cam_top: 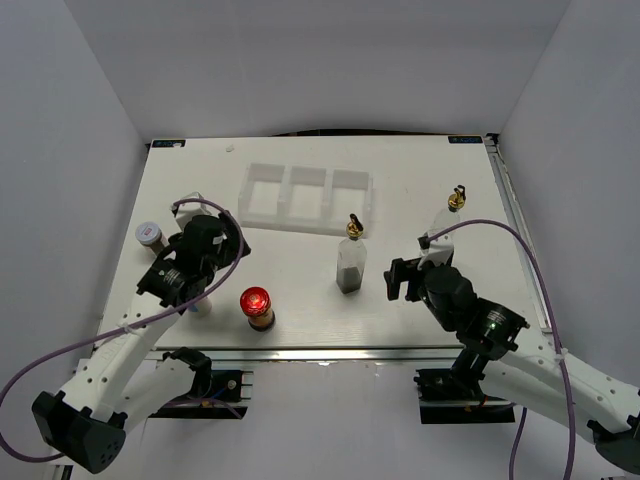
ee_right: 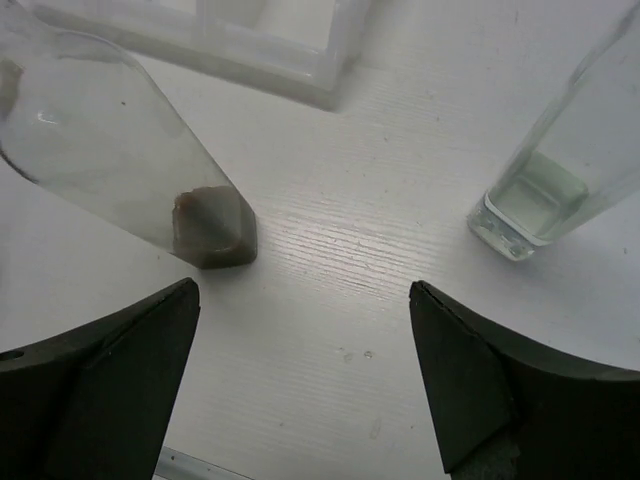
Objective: Organize the condiment bottles
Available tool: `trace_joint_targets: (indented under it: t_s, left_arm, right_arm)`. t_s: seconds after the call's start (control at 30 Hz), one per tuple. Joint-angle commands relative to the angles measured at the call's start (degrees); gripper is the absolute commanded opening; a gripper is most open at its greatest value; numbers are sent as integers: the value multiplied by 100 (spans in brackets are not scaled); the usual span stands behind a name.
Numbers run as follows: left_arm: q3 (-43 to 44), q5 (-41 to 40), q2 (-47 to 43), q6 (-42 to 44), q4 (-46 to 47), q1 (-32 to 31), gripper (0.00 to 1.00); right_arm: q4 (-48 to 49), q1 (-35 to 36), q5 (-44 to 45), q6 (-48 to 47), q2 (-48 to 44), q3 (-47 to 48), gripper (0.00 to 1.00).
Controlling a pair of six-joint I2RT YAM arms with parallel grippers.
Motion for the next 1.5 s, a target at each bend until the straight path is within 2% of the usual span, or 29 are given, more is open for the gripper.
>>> trace_joint_targets:
  t_s: [0.0, 0.1, 0.27, 0.4, 0.53, 0.7, 1.03, 1.2, 1.4, 1.47]
  left_arm:
    - [133, -390, 82, -136, -251, -11, 98]
    - [247, -775, 223, -319, -348, -11, 98]
    - [467, -1172, 574, -566, -497, -11, 98]
    - [747, -1804, 1048, -882, -620, 68, 98]
    - [994, -1587, 1532, -787, -332, 384, 98]
    - [1021, -664, 2086, -532, 143, 1358, 98]
    - [1293, -698, 2798, -136, 873, 1615, 98]
    - [1671, -872, 3421, -136, 786, 1782, 98]
    - [1961, -944, 3747, -92, 645, 1844, 98]
    - [1996, -778, 3783, -31, 715, 1844, 83]
  right_arm:
    - [936, -16, -325, -395, -329, -194, 89]
    - [1157, -8, -635, -607, -513, -388, 89]
    - [1438, -16, -662, -643, -629, -731, 89]
    - [1552, -8, -785, -713, -594, -828, 89]
    - [1676, -8, -1163, -775, -488, -855, 90]
    - [1685, -8, -1225, -792, -382, -863, 89]
    - [1817, -16, -1225, -854, -453, -951, 89]
    - [1790, -8, -1190, -854, -426, -960, 89]
    - [1799, -8, -1102, -871, -383, -969, 89]
    - [1790, -16, -1102, -880, -348, -969, 89]
